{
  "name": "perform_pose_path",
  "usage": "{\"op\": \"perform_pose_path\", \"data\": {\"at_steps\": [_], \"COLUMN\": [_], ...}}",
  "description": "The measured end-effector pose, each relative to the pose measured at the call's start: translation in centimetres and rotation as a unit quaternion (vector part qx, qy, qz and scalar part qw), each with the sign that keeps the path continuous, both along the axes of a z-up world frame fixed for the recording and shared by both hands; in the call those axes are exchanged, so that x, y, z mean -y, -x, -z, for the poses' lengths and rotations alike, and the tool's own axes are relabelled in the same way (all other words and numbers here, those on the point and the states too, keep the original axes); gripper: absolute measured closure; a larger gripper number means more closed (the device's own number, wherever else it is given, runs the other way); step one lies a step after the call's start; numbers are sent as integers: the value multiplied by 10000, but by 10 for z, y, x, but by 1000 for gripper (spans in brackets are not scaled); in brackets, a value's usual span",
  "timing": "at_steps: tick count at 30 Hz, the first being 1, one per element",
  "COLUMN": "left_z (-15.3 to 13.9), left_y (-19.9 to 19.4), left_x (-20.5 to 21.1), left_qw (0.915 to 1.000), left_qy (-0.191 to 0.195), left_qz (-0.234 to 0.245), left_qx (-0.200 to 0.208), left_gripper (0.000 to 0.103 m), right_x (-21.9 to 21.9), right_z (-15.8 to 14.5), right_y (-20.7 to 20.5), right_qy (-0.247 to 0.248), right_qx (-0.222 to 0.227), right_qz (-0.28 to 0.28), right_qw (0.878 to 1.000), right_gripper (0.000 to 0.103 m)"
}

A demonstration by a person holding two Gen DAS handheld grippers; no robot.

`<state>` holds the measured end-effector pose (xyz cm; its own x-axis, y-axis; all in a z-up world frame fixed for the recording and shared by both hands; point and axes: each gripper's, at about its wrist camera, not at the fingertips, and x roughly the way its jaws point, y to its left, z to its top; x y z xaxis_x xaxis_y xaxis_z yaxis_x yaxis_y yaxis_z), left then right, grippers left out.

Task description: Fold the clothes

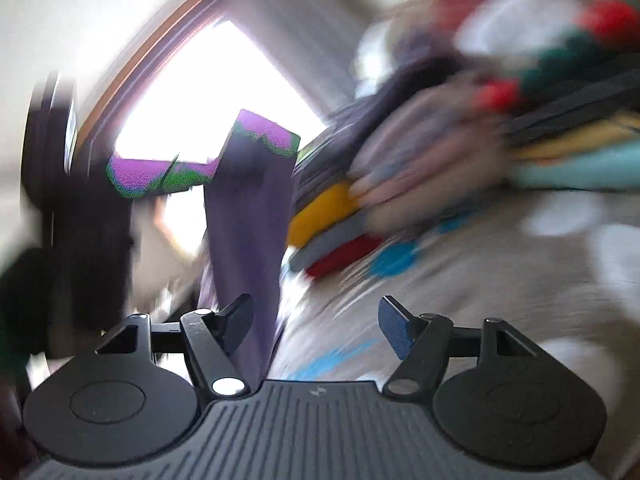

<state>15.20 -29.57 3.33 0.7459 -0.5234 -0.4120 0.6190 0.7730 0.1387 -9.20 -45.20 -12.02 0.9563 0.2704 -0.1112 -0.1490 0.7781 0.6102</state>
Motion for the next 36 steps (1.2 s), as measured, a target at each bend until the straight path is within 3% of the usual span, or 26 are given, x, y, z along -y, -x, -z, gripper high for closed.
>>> {"op": "perform_pose_path", "data": {"at_steps": [6,12,17,26,36], "left_z": [-26,-36,-39,-34,-1], "left_y": [0,5,13,25,17], "left_x": [-82,-146,-190,-256,-330], "left_qw": [9963,9890,9843,9753,9598], "left_qy": [726,1238,1455,1756,1978], "left_qz": [-432,-782,-973,-1322,-1942], "left_qx": [-129,-220,-227,-196,-430], "left_gripper": [95,95,95,95,95], "right_x": [-100,-166,-189,-214,-234], "right_z": [-8,0,10,17,15], "right_y": [-19,-32,-33,-31,-23], "right_qy": [1625,2676,3028,3700,4387], "right_qx": [-94,-439,-655,-591,-211], "right_qz": [-1084,-1310,-1251,-1250,-1195], "right_qw": [9807,9536,9425,9187,8904], "right_gripper": [30,30,34,35,36]}}
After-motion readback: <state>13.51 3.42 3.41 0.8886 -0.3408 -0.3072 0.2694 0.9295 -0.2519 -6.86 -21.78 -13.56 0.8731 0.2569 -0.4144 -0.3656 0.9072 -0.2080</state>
